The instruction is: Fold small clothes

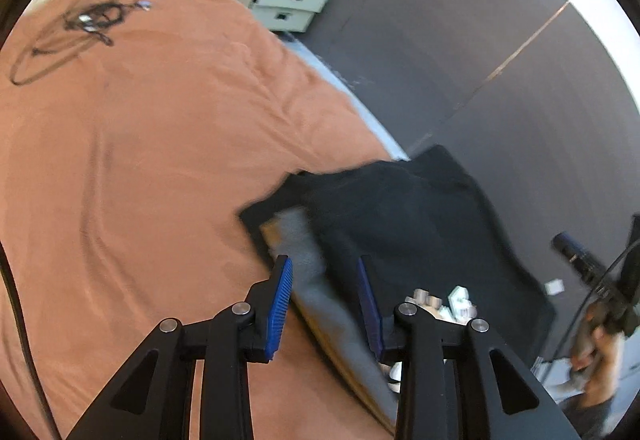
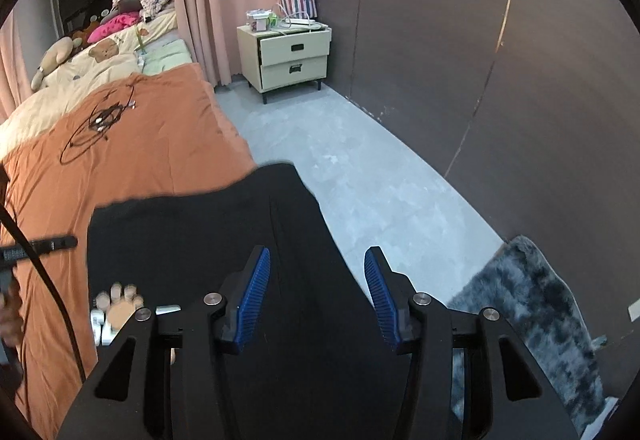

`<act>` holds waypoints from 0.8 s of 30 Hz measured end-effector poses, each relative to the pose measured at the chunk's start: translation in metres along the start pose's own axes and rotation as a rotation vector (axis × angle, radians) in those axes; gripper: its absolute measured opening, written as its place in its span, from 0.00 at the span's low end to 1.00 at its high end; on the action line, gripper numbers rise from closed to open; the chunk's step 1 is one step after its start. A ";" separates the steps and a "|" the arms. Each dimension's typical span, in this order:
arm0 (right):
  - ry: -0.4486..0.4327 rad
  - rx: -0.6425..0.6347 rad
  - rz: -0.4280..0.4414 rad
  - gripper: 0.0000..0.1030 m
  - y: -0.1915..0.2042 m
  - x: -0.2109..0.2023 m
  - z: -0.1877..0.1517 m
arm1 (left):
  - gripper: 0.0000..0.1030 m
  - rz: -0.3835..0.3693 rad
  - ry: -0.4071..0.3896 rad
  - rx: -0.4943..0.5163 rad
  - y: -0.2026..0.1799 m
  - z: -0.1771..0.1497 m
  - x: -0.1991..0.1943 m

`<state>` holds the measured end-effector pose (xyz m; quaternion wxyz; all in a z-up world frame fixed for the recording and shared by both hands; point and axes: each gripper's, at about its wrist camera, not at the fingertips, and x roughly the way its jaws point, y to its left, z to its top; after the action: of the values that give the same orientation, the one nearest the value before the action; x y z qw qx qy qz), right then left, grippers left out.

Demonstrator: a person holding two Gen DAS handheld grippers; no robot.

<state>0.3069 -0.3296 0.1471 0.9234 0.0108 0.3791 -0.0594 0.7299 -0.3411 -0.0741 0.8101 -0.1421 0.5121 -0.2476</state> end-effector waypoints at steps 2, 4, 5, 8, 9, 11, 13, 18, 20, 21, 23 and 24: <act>0.009 0.024 0.029 0.46 -0.008 -0.005 -0.010 | 0.34 -0.020 0.028 -0.003 -0.004 -0.003 0.005; 0.017 0.051 0.041 0.46 -0.019 -0.013 -0.020 | 0.34 -0.050 0.045 -0.019 -0.007 -0.007 0.010; 0.019 0.059 0.041 0.46 -0.027 -0.016 -0.030 | 0.34 -0.055 0.055 -0.017 -0.008 -0.009 0.013; 0.025 0.063 0.027 0.46 -0.045 -0.011 -0.044 | 0.34 -0.035 0.100 -0.006 -0.009 -0.013 0.026; 0.026 0.068 0.019 0.46 -0.053 -0.014 -0.048 | 0.34 -0.053 0.116 -0.016 -0.008 -0.015 0.030; 0.025 0.096 0.018 0.46 -0.060 -0.009 -0.062 | 0.34 -0.072 0.133 -0.042 -0.004 -0.015 0.038; 0.021 0.124 0.020 0.46 -0.059 -0.001 -0.068 | 0.34 -0.097 0.130 -0.059 -0.003 -0.014 0.041; 0.014 0.151 0.032 0.46 -0.053 -0.001 -0.086 | 0.06 -0.102 0.090 -0.072 -0.003 -0.009 0.043; 0.009 0.151 0.046 0.45 -0.048 0.003 -0.090 | 0.05 -0.119 0.064 -0.084 -0.002 -0.011 0.035; 0.002 0.147 0.044 0.44 -0.046 0.002 -0.090 | 0.05 -0.123 0.036 -0.067 -0.003 -0.012 0.026; -0.017 0.138 0.035 0.44 -0.041 -0.003 -0.095 | 0.05 -0.117 -0.009 -0.057 -0.005 -0.017 0.012; -0.022 0.132 0.031 0.44 -0.039 -0.005 -0.096 | 0.05 -0.112 -0.017 -0.069 -0.002 -0.018 0.012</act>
<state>0.2315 -0.3617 0.0826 0.9257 0.0767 0.3638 -0.0699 0.7171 -0.3489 -0.0903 0.7940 -0.2004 0.5046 -0.2734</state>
